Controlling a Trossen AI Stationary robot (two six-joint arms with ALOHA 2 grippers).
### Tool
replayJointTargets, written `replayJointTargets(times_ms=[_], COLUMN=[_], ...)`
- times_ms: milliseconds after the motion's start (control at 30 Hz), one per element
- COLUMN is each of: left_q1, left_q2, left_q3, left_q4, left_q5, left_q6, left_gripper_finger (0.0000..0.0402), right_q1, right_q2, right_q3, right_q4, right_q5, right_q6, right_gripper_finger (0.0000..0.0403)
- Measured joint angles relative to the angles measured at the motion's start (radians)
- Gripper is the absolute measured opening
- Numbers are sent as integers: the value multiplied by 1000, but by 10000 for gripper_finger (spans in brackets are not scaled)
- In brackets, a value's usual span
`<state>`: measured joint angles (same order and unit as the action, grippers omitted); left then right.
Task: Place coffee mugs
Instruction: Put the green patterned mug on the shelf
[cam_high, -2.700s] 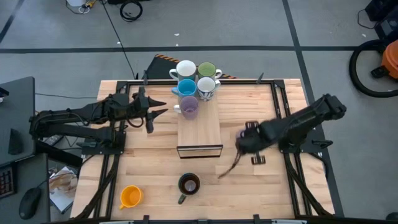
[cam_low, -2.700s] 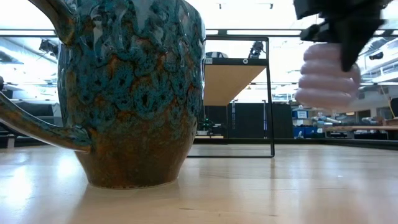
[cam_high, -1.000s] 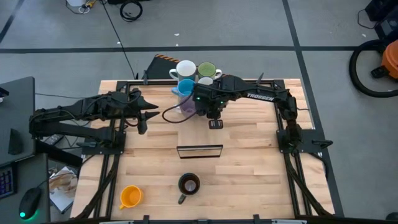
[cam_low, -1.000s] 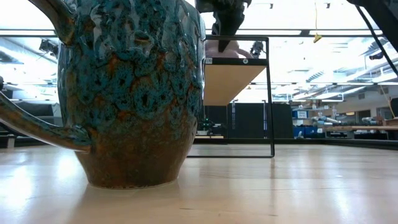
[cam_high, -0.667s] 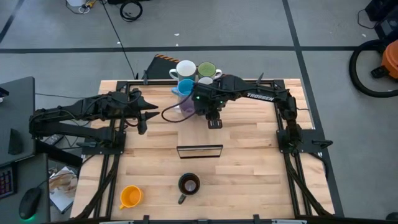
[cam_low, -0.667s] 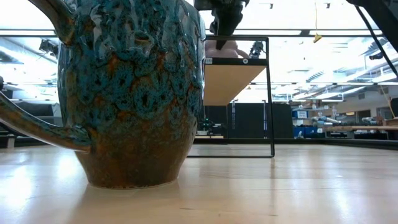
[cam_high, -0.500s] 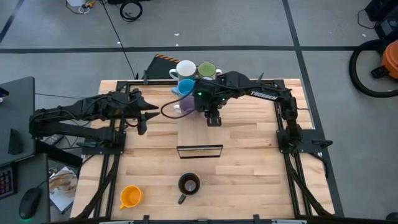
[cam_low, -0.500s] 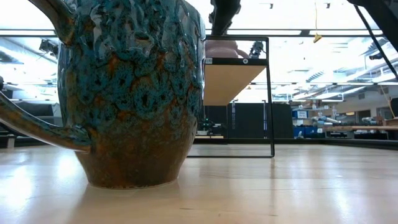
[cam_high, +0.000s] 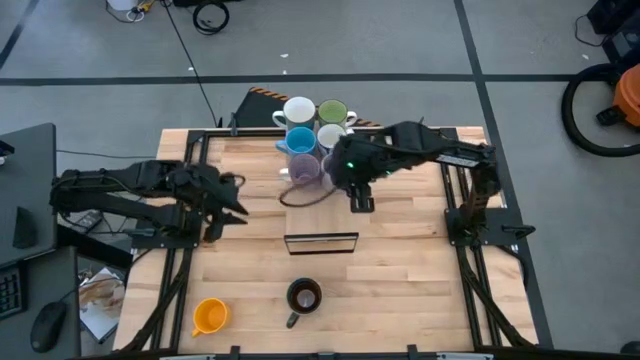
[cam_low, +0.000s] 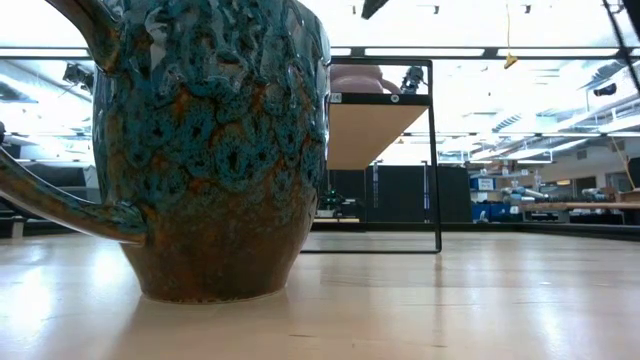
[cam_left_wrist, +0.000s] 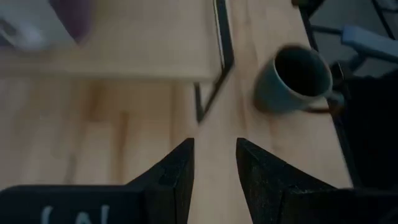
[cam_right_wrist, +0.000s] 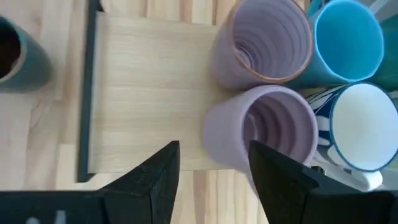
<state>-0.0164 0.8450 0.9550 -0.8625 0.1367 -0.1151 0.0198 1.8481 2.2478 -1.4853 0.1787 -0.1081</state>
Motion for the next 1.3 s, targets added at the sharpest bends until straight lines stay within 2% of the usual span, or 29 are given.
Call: replayJointTargets(times_ms=[100, 267, 367, 467, 633, 967, 1200, 1300], left_q1=[-66, -162, -187, -190, -204, -323, -461, -507], left_q2=[21, 48, 46, 45, 64, 174, 323, 389], left_q3=[0, 0, 0, 0, 1, 1, 1, 21], left_q4=[-3, -8, -5, -5, 17, 59, 263, 286], left_q5=[-16, -114, -151, -175, -153, -95, -115, -115], left_q6=[-52, -62, -62, -86, -108, -164, -343, -403], left_gripper_finger=[125, 125, 125, 125, 125, 125, 125, 125], right_q1=[54, 164, 234, 299, 388, 475, 513, 541], right_q2=[-75, -213, -266, -274, -224, -74, -70, -74], right_q3=[-110, -403, -554, -638, -673, -674, -674, -673], right_q4=[72, 319, 479, 564, 622, 735, 591, 500], right_q5=[8, 14, 60, 97, 142, 119, 235, 288], right_q6=[36, 45, 71, 109, 213, 323, 533, 608], right_gripper_finger=[197, 197, 196, 196, 196, 196, 196, 196])
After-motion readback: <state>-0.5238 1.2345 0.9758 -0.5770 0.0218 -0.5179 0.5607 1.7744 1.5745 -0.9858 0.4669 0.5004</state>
